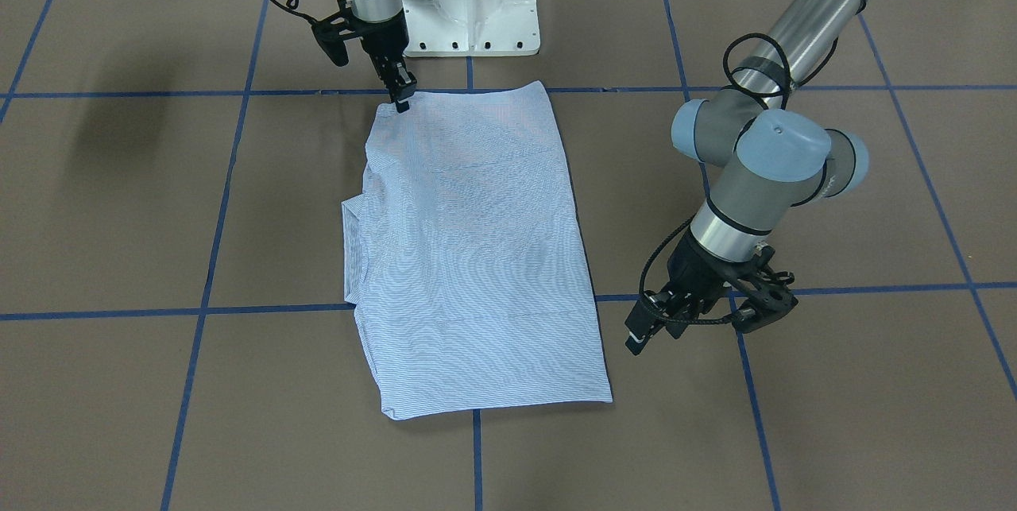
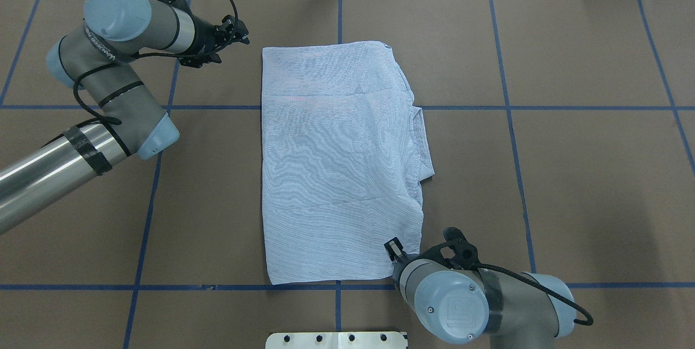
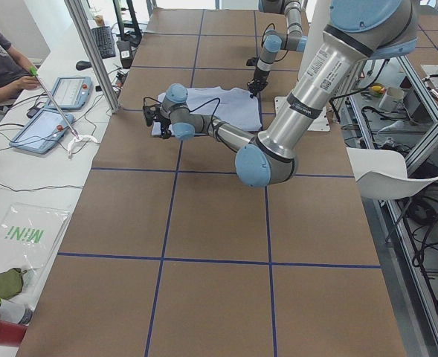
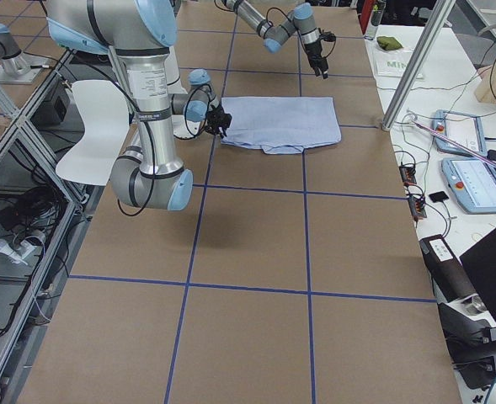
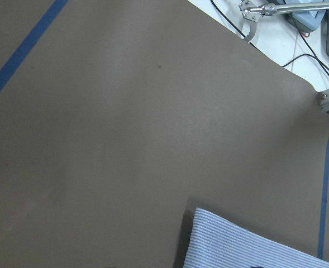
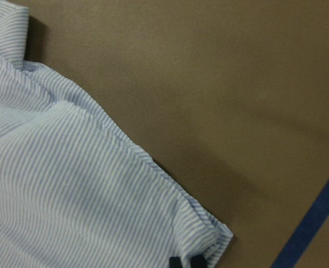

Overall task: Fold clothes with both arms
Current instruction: 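Lower the right gripper to the shirt corner nearest the robot and grasp it, then lower the left gripper to the other near corner and grasp it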

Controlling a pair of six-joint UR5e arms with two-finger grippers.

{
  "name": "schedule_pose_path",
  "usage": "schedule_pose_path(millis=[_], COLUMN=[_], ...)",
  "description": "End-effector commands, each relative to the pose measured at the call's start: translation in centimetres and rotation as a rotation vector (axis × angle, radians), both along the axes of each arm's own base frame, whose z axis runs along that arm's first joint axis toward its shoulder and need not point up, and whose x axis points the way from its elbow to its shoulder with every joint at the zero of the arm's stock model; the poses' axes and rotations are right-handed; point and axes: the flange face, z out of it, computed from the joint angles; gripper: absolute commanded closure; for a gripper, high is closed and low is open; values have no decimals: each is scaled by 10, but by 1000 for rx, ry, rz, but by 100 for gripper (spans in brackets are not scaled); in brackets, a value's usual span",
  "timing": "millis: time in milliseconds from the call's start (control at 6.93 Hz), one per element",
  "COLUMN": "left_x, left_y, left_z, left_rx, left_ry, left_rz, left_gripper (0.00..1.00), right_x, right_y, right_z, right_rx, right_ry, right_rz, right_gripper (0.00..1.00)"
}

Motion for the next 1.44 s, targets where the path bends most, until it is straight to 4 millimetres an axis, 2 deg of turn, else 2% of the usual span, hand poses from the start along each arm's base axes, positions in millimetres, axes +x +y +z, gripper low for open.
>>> schedule_pose_path(millis=[0, 144, 289, 433, 577, 722, 866, 1010, 1155, 1299], left_x=[0, -14, -37, -45, -29, -3, 10, 40, 64, 79], left_y=[1, 18, 62, 111, 164, 211, 258, 305, 338, 361], left_z=[-1, 2, 1, -2, -9, -17, -30, -34, -27, -23], left_rx=[-5, -11, -42, -94, -145, -185, -254, -303, -334, -378], left_ry=[5, 30, 100, 168, 224, 252, 241, 239, 211, 198], left_rz=[-3, -10, -24, -19, -23, -30, 0, -1, 3, 11], left_gripper=[16, 16, 16, 16, 16, 16, 16, 17, 17, 19], right_x=[4, 16, 17, 18, 18, 20, 21, 21, 21, 21], right_y=[-1, -1, 2, 2, 3, 4, 7, 8, 8, 8], right_z=[-6, -17, -19, -21, -21, -23, -25, -25, -25, -25], right_rx=[2, 4, 5, 5, 3, 3, 3, 4, 3, 3], right_ry=[-14, -43, -48, -54, -54, -59, -64, -65, -65, -65], right_rz=[3, 6, 3, 10, 10, 7, 2, 0, -1, -1], right_gripper=[100, 100, 100, 100, 100, 100, 100, 100, 100, 100])
